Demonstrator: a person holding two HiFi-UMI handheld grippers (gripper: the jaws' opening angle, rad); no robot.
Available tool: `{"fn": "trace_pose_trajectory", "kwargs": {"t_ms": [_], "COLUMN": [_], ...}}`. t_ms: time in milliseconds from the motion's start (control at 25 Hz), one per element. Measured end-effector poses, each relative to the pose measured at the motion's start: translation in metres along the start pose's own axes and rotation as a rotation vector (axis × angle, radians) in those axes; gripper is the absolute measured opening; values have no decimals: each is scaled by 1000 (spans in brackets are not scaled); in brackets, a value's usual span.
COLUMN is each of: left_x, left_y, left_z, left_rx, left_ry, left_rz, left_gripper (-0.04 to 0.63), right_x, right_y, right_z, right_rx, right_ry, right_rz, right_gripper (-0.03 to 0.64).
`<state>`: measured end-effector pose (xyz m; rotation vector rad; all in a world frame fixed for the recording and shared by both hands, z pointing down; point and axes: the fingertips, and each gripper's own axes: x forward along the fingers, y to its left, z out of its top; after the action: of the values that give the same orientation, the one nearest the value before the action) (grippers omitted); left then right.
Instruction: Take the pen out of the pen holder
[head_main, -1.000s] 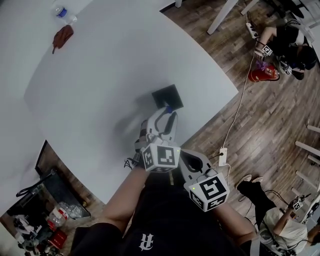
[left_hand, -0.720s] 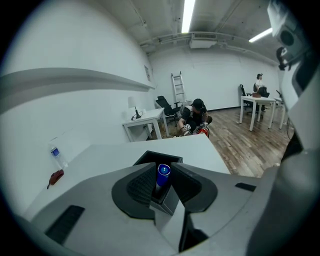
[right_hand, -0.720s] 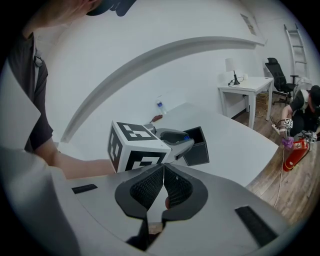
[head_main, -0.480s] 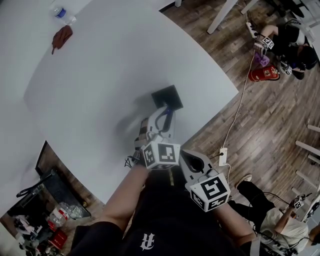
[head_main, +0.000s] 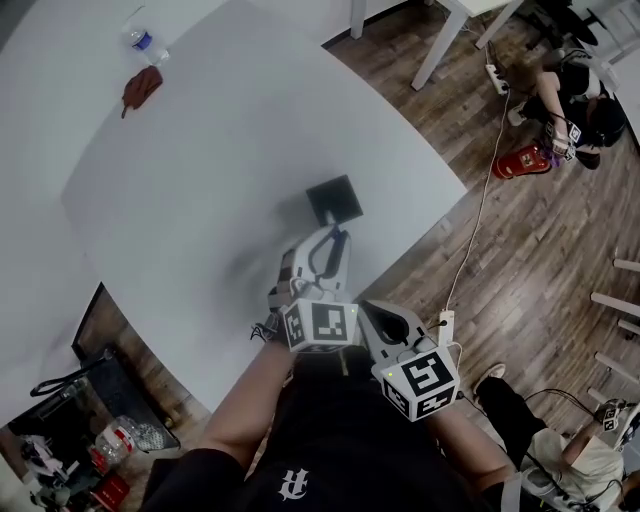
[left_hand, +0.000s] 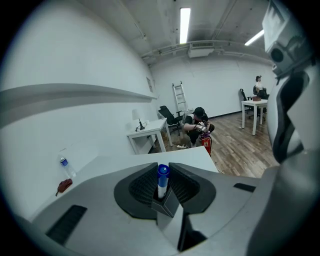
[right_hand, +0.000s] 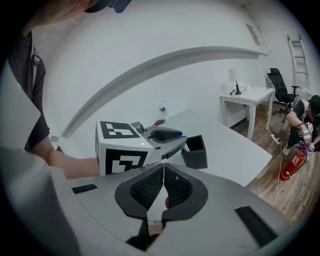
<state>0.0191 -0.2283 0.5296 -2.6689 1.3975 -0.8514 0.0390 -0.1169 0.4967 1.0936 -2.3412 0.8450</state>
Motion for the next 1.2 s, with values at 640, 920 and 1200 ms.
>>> {"fn": "trace_pose_trajectory", "kwargs": {"t_ms": [640, 920, 1200], "left_x": [-73, -123, -170], "left_y": [-7, -9, -14], "left_z": [47, 78, 101], "left_rx": [19, 31, 38], "left_ry": [-100, -158, -204], "left_rz": [65, 102, 128], "left_gripper": [71, 71, 71], "right_x": [-42, -57, -68], "right_y": [35, 55, 79], "right_z": [2, 2, 3], "right_rx": [-117, -181, -233], "right_ry": [-66, -91, -114], "right_rz": [35, 66, 102], "right_gripper": [15, 15, 15]}}
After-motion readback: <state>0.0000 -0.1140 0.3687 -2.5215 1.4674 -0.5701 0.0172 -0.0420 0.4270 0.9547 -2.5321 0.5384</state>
